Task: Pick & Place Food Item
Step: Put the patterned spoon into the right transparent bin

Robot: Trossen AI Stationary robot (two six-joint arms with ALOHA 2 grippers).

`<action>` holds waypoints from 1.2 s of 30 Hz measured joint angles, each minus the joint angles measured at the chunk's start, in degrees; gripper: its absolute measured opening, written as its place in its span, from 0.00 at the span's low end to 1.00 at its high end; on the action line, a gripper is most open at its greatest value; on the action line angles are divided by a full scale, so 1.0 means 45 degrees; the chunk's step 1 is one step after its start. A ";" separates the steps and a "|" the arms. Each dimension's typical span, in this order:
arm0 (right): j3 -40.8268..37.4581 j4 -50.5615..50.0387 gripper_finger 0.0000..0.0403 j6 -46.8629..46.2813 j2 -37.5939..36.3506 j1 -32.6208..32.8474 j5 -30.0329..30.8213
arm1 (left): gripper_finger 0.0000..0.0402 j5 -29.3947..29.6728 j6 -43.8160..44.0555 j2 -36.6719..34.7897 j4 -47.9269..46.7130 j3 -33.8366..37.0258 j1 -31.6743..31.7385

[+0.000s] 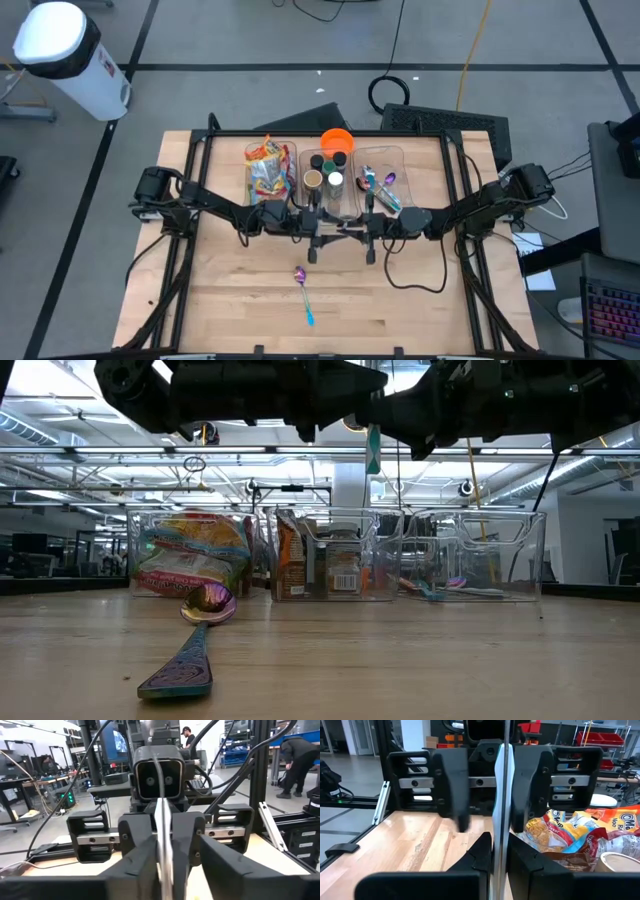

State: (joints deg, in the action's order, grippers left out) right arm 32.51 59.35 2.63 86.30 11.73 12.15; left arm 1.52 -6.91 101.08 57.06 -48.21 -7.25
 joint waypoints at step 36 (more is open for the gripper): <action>-0.0019 -0.8017 0.49 -0.1769 -0.5425 0.0087 0.0944 | 0.07 0.0373 0.0473 -0.0335 -0.1119 0.0005 0.0180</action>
State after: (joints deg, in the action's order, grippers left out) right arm 32.42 23.27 -5.33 61.89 12.12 16.40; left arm 3.20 -4.78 99.57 52.02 -48.18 -6.44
